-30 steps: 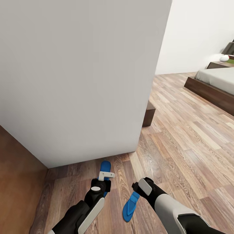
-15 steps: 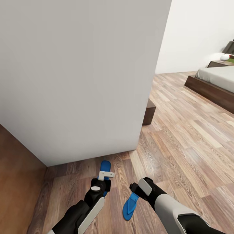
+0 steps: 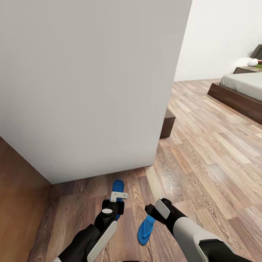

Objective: In the bedroom, move the book from the bed onto either nightstand, and place the two sandals side by side next to the bed.

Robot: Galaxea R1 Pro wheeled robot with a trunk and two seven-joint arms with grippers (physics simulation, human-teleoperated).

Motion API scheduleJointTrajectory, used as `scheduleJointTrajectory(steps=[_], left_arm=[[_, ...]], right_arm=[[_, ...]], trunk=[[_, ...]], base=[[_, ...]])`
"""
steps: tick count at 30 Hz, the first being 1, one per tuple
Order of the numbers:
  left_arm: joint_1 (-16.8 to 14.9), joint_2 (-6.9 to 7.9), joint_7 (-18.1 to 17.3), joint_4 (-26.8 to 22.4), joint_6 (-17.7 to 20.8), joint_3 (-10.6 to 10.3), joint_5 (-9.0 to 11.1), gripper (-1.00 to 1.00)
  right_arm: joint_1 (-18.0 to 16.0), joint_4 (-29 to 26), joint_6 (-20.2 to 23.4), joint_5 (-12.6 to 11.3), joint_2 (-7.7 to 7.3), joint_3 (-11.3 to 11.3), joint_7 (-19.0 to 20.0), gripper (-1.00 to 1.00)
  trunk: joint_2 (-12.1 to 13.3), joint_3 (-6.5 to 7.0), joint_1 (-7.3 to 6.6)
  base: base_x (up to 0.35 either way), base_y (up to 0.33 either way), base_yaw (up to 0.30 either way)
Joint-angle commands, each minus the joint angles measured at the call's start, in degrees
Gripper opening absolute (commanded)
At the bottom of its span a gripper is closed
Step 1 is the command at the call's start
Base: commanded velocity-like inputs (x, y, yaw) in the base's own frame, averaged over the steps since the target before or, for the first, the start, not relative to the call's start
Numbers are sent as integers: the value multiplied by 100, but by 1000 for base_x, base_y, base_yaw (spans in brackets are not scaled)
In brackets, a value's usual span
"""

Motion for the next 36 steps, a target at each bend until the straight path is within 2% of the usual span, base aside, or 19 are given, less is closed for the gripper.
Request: scheduleJointTrajectory(steps=[1, 13, 15, 21, 25, 31, 32, 36], left_arm=[[-6, 2, 58, -6, 10, -11, 46, -100], [-6, 6, 64, -37, -11, -29, 46, -100], [18, 47, 88, -311, -39, -41, 40, -100], [112, 244, 349, -1001, -64, -78, -44, -100], [328, 375, 482, -1582, -75, -140, -138, -100], [487, 461, 538, -1875, -129, -289, -179, -100], [499, 466, 531, -1897, -175, -332, -302, -100], [504, 465, 520, -1905, -192, -351, -392, -100]], right_arm=[[0, -20, 29, -24, 1, 2, -36, 100], [0, -37, 33, -18, 1, 2, 31, 100], [0, -37, 31, -10, 1, 4, 155, 100], [0, -37, 23, 0, 1, 4, 202, 100], [0, -37, 8, 2, 1, 2, 209, 100], [0, -43, -23, 10, 1, 2, 209, 100], [0, -47, -53, 8, 1, 2, 210, 100], [0, -46, -53, -17, 1, 2, 205, 100]], trunk=[[-44, -29, 22], [-525, -337, 285], [-605, -389, 329], [-846, -530, 461], [-1006, -606, 549], [-1247, -714, 681], [-1247, -714, 681], [-1247, -714, 681]], base=[[0, 0, 89], [0, 0, 109], [0, 0, 114], [0, 0, 75], [0, 0, 13], [0, 0, 2], [0, 0, 0], [0, 0, -26]])
